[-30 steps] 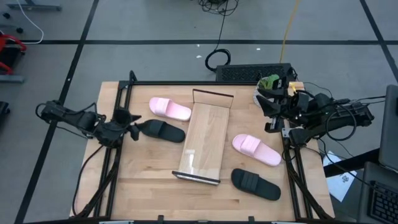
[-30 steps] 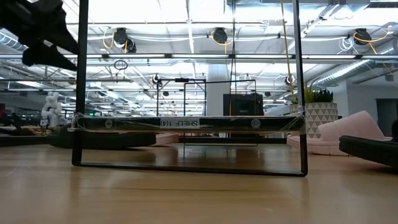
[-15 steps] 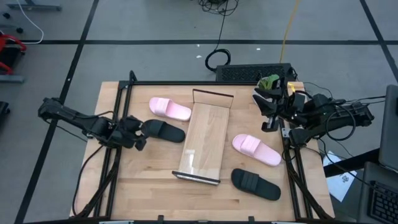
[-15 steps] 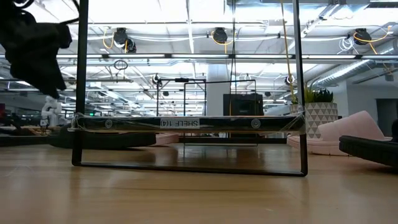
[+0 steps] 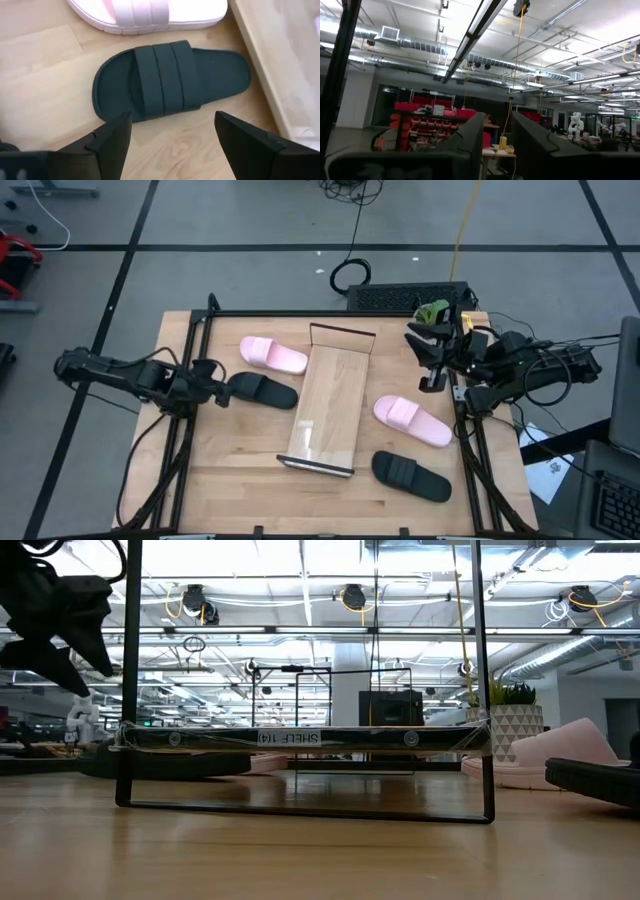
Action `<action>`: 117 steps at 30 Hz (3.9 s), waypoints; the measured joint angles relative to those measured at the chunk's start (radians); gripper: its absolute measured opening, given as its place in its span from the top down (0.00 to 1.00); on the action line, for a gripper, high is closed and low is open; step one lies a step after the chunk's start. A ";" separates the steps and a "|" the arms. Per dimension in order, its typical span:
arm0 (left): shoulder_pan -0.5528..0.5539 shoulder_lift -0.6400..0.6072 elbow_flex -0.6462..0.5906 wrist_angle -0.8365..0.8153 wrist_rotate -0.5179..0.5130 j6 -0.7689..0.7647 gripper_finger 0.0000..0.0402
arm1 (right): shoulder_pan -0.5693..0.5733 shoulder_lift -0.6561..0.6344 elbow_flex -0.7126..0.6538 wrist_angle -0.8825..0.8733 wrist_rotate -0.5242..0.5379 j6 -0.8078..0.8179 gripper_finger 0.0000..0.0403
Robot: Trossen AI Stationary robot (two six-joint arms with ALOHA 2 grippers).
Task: Pick and place slides into the shelf
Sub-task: Put the right black slide on the shelf
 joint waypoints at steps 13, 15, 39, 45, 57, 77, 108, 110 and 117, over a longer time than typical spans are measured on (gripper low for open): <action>0.028 -0.009 0.000 0.013 0.027 0.041 0.30 | 0.037 -0.125 0.000 -0.554 -0.187 0.508 0.77; 0.028 -0.010 0.000 -0.001 0.030 0.032 0.30 | 0.053 -0.158 0.000 -0.577 -0.280 0.612 0.77; 0.028 -0.010 0.000 -0.007 -0.067 0.005 0.30 | 0.512 0.063 -0.001 -1.115 -0.577 1.609 0.77; 0.028 -0.010 0.000 -0.007 -0.074 -0.022 0.30 | 0.715 0.089 -0.001 -1.225 -0.403 1.729 0.77; 0.028 -0.008 0.000 -0.007 -0.073 -0.034 0.30 | 1.086 0.241 -0.059 -1.260 0.180 2.126 0.77; 0.028 -0.008 0.000 -0.007 -0.073 -0.007 0.30 | 1.114 0.407 -0.401 -0.699 0.459 2.357 0.77; 0.028 -0.008 0.000 -0.007 -0.102 0.055 0.30 | 1.011 0.407 -0.446 -0.643 0.413 2.430 0.77; 0.028 -0.007 0.000 -0.007 -0.104 0.056 0.30 | 0.994 0.407 -0.446 -0.647 0.411 2.429 0.77; 0.028 -0.008 0.000 -0.007 -0.127 0.073 0.30 | 0.940 0.407 -0.446 -0.678 0.332 2.427 0.77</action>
